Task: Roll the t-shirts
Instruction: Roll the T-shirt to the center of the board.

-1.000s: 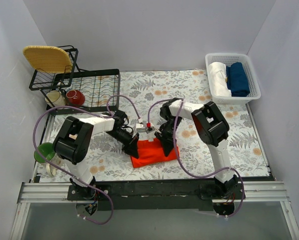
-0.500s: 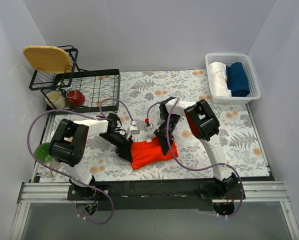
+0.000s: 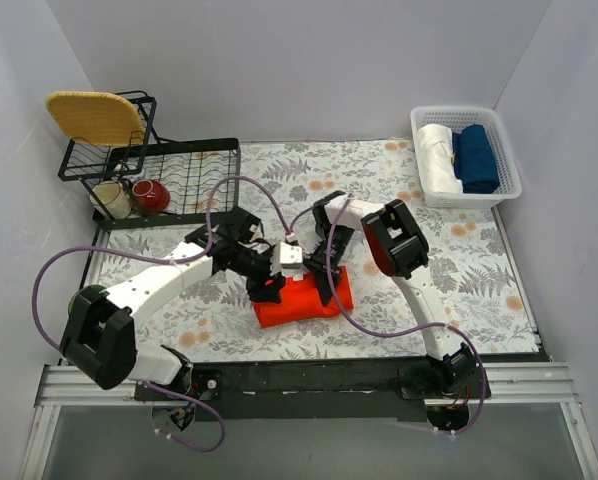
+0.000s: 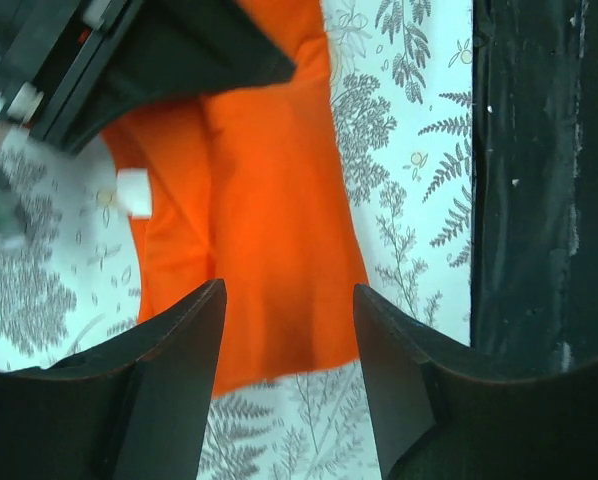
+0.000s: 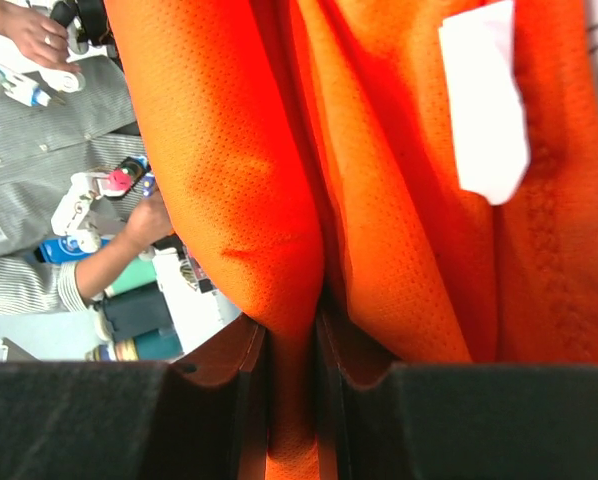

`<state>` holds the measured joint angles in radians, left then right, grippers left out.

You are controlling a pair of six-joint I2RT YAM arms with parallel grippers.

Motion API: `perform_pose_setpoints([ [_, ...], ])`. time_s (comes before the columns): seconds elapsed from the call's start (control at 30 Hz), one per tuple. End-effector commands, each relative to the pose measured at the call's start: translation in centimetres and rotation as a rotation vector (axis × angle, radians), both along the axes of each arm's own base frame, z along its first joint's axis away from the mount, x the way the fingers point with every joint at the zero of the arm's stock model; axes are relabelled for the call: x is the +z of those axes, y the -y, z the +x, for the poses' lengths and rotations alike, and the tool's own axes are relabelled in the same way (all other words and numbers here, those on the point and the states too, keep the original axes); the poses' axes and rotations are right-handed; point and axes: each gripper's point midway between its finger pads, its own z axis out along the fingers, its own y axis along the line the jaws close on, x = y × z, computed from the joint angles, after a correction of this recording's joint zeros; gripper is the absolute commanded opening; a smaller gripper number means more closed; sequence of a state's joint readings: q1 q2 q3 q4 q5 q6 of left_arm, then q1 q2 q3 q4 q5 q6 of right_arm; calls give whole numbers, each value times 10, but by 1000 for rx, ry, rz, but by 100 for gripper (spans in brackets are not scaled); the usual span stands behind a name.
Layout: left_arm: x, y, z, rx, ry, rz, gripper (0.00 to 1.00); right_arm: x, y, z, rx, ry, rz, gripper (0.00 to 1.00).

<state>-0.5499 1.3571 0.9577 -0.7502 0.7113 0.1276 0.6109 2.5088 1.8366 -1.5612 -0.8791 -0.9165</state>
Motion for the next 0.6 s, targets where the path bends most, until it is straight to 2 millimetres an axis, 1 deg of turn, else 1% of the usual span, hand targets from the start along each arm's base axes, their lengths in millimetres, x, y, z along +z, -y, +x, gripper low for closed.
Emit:
perform_pose_setpoints([
  [0.0, -13, 20, 8, -43, 112, 28, 54, -84, 0, 45, 119, 314, 50, 1],
  [0.1, -31, 23, 1, -92, 134, 70, 54, -84, 0, 45, 116, 308, 46, 1],
  [0.13, -40, 22, -7, -112, 123, 85, 54, -84, -1, 46, 115, 311, 47, 1],
  [0.2, -50, 22, -11, -123, 120, 104, 54, -85, -1, 46, 114, 306, 46, 1],
  [0.23, -55, 23, -18, -145, 117, 113, 55, -84, -1, 47, 114, 309, 48, 1],
  [0.27, -66, 18, -23, -148, 106, 140, 55, -86, -1, 46, 114, 306, 46, 1],
  [0.33, -76, 15, -33, -171, 107, 165, 55, -85, -2, 47, 115, 304, 47, 1],
  [0.37, -89, 7, -36, -167, 110, 203, 55, -86, -2, 46, 115, 300, 46, 1],
  [0.43, -100, 1, -40, -174, 123, 235, 55, -86, -2, 45, 114, 290, 44, 1],
  [0.47, -112, -8, -41, -168, 137, 268, 56, -88, -3, 47, 114, 290, 44, 1],
  [0.5, -119, -12, -43, -171, 139, 288, 56, -88, -3, 47, 112, 285, 43, 1],
  [0.57, -129, -15, -48, -191, 153, 306, 56, -88, -4, 48, 113, 278, 39, 2],
])
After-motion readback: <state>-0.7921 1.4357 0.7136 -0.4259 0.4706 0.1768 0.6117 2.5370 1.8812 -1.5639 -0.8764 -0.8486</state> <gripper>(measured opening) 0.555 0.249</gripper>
